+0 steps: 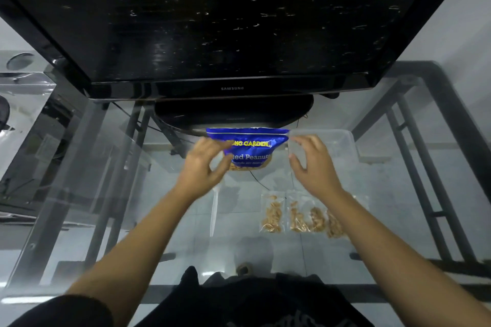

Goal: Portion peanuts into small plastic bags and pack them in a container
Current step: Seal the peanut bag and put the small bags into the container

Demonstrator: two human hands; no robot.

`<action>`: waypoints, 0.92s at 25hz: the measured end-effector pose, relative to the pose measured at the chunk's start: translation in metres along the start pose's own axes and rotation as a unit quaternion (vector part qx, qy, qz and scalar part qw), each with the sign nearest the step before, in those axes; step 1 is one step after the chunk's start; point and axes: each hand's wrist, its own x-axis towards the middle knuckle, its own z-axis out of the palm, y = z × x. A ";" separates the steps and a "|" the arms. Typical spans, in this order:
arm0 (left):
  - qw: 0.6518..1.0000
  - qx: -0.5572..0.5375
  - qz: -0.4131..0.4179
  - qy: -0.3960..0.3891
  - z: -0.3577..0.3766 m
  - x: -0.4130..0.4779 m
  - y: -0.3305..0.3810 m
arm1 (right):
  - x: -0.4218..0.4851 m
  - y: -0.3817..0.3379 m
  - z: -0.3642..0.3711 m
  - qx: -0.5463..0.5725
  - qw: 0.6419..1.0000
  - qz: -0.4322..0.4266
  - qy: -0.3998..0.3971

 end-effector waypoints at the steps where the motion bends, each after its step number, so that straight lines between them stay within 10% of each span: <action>1: 1.000 -0.018 0.001 -0.024 0.013 -0.018 0.005 | -0.015 0.005 0.008 0.003 1.000 0.010 -0.016; 8: 0.957 0.019 -0.145 -0.252 0.108 -0.052 0.019 | -0.046 0.030 0.053 -0.110 0.970 0.059 -0.208; 14: 0.951 0.059 -0.195 -0.233 0.126 -0.042 0.027 | -0.040 0.026 0.055 -0.125 0.968 0.044 -0.213; 23: 0.897 -0.262 -0.321 -0.156 0.069 -0.032 0.047 | -0.057 0.009 0.023 0.156 0.973 0.122 -0.116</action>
